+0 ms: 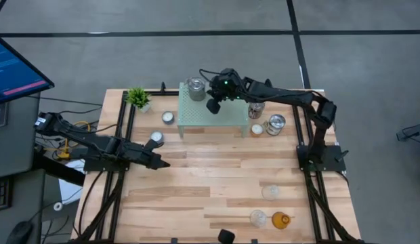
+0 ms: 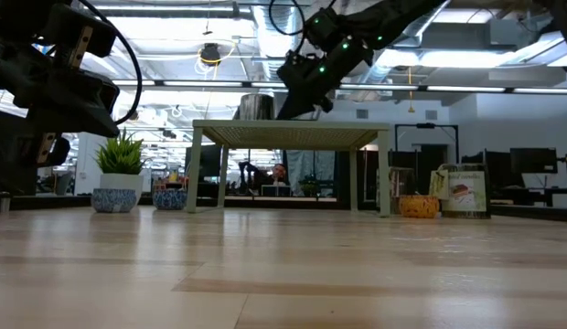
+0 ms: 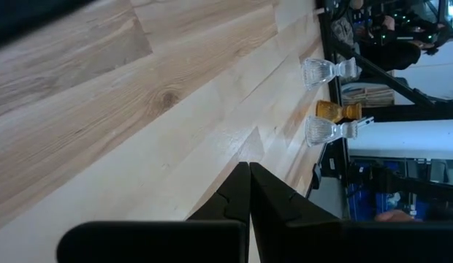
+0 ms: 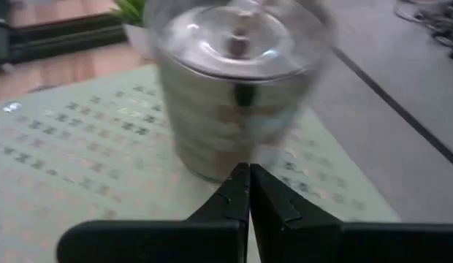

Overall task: Pick & Place candle stick holders
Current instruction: Put the bottom silver scented candle on the shelf

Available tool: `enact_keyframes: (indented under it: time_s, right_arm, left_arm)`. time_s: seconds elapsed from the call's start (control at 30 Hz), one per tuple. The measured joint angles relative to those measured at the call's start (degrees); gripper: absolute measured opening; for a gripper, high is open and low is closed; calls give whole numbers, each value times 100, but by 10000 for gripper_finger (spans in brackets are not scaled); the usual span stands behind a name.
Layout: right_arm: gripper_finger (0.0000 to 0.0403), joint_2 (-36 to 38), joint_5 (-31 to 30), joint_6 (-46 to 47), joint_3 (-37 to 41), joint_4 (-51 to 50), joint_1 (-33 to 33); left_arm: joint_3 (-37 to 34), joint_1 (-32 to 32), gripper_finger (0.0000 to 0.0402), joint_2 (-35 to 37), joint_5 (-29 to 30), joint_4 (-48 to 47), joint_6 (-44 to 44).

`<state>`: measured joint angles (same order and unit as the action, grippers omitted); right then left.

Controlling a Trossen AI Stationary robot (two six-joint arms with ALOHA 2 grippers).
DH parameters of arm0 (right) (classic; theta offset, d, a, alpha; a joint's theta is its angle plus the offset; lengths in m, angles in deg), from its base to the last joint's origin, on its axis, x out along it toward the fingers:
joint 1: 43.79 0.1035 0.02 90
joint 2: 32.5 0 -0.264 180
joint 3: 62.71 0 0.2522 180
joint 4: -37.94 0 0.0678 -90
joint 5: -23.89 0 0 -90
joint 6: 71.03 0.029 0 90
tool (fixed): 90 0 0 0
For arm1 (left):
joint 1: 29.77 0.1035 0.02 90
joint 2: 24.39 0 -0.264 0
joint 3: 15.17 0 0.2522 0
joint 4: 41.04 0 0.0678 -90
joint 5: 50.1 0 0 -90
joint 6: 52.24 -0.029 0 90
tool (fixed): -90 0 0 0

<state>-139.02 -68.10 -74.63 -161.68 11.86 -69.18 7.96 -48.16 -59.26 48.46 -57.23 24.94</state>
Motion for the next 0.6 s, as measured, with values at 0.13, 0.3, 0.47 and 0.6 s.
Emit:
enact_keyframes:
  time_s: [0.13,0.3,0.47,0.6]
  right_arm:
    - [0,-74,92,44,-2,290,33]
    - [0,-74,85,6,-9,528,31]
    - [0,-74,178,13,-11,495,42]
    - [0,-74,-227,10,-11,279,87]
  left_arm:
    - [0,0,2,0,-1,0,0]
    - [0,0,2,-1,1,0,0]
    - [0,0,2,1,21,-2,2]
    - [0,0,2,1,21,0,2]
